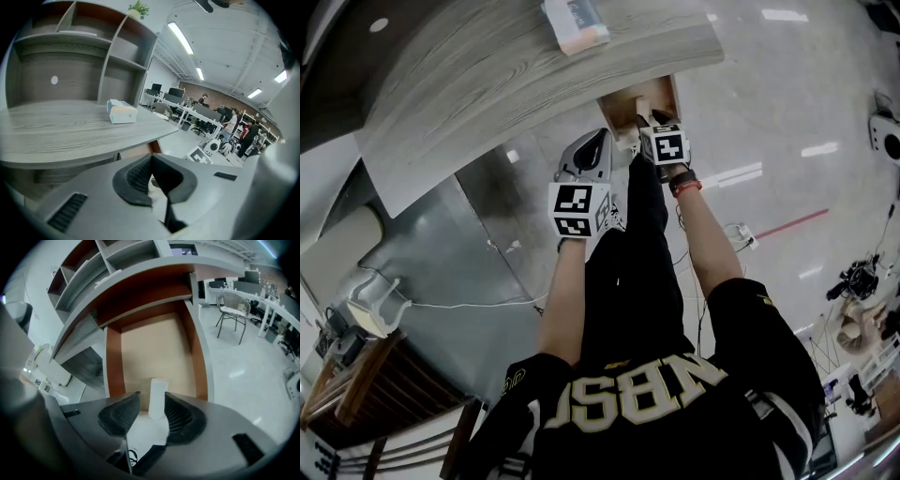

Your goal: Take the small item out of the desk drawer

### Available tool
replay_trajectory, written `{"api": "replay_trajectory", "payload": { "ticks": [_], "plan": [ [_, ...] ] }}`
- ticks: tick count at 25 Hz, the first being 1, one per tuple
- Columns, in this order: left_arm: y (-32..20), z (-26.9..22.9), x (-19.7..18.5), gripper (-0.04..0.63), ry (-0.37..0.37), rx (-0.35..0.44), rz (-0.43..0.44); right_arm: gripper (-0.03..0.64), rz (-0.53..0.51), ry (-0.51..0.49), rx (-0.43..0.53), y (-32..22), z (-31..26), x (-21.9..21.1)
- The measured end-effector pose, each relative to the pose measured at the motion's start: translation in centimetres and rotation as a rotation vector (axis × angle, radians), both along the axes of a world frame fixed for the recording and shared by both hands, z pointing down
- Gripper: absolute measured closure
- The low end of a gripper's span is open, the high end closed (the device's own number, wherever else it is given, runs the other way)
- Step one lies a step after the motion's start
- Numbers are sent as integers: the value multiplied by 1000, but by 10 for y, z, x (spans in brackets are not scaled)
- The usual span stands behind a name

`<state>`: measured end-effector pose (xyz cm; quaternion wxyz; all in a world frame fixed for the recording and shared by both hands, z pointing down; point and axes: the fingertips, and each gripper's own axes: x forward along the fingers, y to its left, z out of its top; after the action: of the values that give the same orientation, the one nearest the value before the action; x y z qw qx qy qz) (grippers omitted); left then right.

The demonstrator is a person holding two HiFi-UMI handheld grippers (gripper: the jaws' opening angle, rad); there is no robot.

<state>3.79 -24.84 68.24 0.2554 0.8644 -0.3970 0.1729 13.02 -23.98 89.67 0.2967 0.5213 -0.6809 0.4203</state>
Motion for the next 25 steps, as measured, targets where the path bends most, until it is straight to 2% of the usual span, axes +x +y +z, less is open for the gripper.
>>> {"api": "replay_trajectory", "payload": {
  "ticks": [13, 25],
  "plan": [
    [-1, 23, -13, 589, -15, -40, -13, 460, 36, 32, -49, -19, 33, 6],
    [0, 21, -16, 589, -12, -41, -10, 482, 29, 58, -53, -21, 25, 7]
  ]
}}
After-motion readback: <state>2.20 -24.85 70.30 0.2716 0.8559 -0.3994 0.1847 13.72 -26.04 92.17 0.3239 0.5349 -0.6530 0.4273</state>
